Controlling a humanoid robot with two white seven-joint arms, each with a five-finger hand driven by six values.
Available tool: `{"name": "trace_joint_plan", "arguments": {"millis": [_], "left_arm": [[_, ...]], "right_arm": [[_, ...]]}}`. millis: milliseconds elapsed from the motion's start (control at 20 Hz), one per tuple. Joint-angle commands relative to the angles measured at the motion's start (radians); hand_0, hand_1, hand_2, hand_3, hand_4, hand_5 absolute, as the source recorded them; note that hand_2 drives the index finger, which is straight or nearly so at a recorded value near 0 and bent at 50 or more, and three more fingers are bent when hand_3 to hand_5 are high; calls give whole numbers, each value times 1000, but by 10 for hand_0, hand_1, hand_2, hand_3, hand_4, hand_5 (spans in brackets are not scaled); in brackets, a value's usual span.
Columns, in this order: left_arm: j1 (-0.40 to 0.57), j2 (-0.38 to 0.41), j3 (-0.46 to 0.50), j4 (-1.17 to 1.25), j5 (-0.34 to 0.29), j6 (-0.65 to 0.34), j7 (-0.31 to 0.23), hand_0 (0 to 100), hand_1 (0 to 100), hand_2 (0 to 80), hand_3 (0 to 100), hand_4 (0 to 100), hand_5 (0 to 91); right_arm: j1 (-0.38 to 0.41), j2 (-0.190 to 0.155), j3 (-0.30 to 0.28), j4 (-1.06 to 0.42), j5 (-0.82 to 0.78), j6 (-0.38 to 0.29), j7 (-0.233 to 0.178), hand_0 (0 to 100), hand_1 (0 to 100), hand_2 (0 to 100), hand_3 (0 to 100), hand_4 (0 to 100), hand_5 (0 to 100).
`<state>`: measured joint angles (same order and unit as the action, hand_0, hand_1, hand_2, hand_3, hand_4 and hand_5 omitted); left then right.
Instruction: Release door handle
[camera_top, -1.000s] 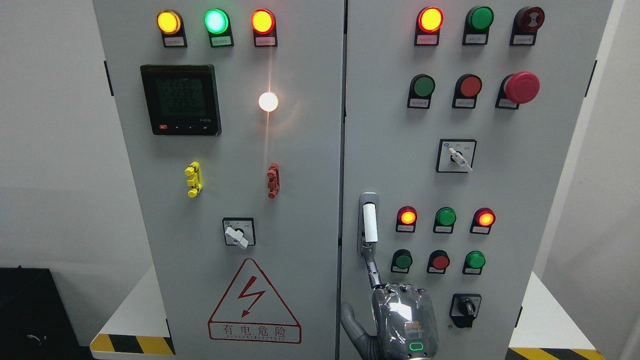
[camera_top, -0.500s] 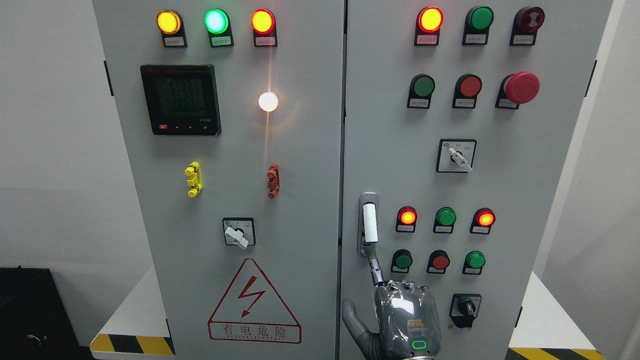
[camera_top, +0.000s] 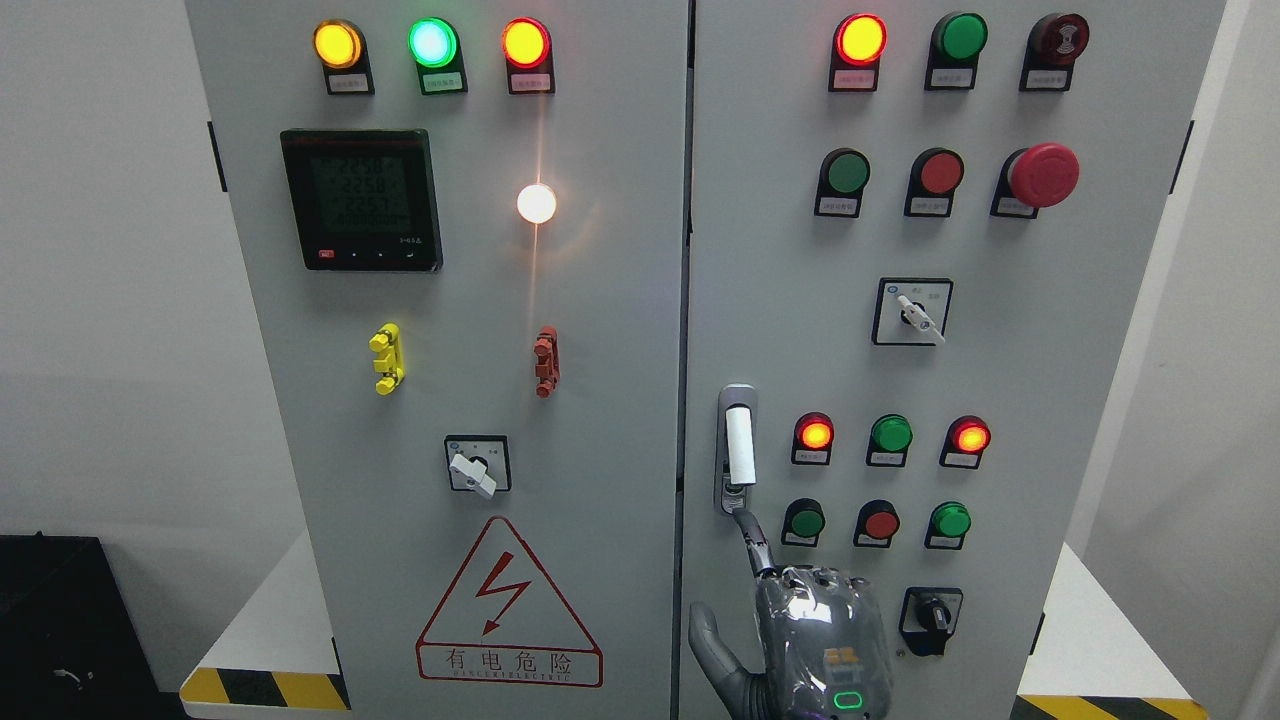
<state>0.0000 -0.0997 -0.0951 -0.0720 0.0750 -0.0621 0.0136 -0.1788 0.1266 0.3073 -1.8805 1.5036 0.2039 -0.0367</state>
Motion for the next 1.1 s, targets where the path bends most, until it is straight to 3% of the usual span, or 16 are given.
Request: {"name": "trace_joint_plan", "arguments": {"millis": [0, 300, 450, 600, 850, 1050], "left_arm": [[17, 0, 0, 0, -1, -1, 0, 120, 556, 0, 0, 0, 0], [17, 0, 0, 0, 0, -1, 0, 120, 556, 0, 0, 0, 0], [17, 0, 0, 0, -1, -1, 0, 120, 556, 0, 0, 0, 0], [17, 0, 0, 0, -1, -1, 0, 120, 556, 0, 0, 0, 0], [17, 0, 0, 1, -1, -1, 0, 120, 556, 0, 0, 0, 0], [17, 0, 0, 1, 0, -1, 0, 120, 556, 0, 0, 0, 0]], "right_arm": [[55, -4, -5, -100, -2, -1, 5, 511, 271, 504, 999, 968, 978], [59, -4, -7, -141, -2, -3, 9, 554, 264, 713, 1000, 973, 978], [47, -2, -8, -144, -2, -1, 15, 487, 253, 805, 1000, 996, 995], [19, -2, -8, -144, 0, -1, 49, 411, 255, 864, 1000, 1000, 1000], [-50, -2, -8, -132, 1, 2, 52, 315, 229, 959, 1000, 1000, 1000], [-80, -1, -8, -126, 6, 6, 113, 264, 224, 986, 1000, 1000, 1000]]}}
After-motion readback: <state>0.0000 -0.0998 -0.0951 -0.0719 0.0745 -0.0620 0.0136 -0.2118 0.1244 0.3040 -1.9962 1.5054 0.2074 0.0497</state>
